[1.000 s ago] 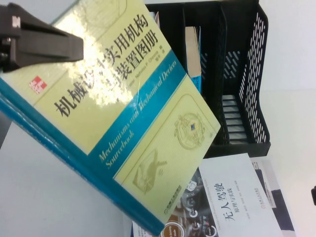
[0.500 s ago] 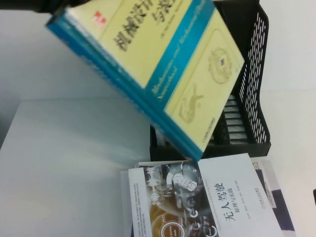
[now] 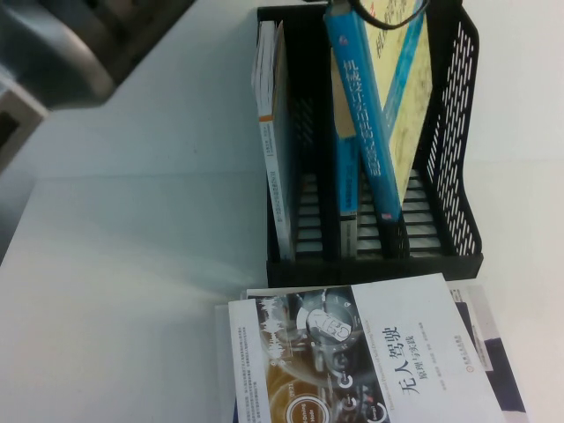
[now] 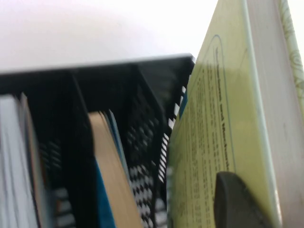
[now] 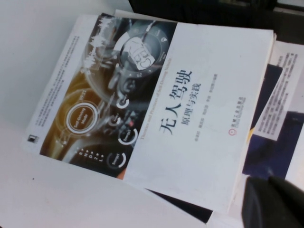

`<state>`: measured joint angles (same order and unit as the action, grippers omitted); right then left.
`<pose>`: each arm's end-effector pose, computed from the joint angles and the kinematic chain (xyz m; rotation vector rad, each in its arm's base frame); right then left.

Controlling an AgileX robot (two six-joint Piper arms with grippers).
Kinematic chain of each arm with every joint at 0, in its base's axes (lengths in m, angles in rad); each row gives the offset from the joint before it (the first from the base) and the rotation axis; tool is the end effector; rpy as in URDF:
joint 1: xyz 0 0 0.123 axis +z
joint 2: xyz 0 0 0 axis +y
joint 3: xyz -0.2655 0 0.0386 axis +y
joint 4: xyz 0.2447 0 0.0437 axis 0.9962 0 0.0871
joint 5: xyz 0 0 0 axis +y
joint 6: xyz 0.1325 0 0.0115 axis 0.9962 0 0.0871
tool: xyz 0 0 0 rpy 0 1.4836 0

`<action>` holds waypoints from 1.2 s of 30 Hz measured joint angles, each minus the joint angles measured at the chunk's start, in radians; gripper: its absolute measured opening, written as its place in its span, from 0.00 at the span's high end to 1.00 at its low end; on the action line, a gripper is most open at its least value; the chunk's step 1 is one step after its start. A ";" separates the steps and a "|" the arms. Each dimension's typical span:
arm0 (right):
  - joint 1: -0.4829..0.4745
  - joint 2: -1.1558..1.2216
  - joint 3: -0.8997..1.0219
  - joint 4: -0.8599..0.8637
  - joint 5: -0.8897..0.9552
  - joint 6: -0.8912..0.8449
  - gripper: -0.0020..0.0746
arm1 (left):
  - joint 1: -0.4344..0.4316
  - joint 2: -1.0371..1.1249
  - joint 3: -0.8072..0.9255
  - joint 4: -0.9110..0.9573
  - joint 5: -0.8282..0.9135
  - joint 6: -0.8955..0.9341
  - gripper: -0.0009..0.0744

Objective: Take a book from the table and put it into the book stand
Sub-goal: Place the book on the book shelf

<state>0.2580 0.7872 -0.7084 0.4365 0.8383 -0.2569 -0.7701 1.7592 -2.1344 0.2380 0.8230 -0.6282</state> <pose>0.1604 0.0856 0.2737 -0.4075 2.3265 0.5242 0.3193 -0.2776 0.4624 0.1801 1.9603 -0.6593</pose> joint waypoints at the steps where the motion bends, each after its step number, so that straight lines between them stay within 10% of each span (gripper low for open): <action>1: 0.000 0.000 0.000 -0.009 0.002 0.003 0.98 | -0.009 0.025 -0.034 0.039 0.006 -0.015 0.73; 36: 0.000 0.003 0.000 -0.042 0.000 0.042 0.98 | -0.139 0.249 -0.280 0.478 0.095 -0.279 0.73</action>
<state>0.2580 0.7906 -0.7084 0.3945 0.8381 -0.2148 -0.9096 2.0085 -2.4148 0.7163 0.9180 -0.9069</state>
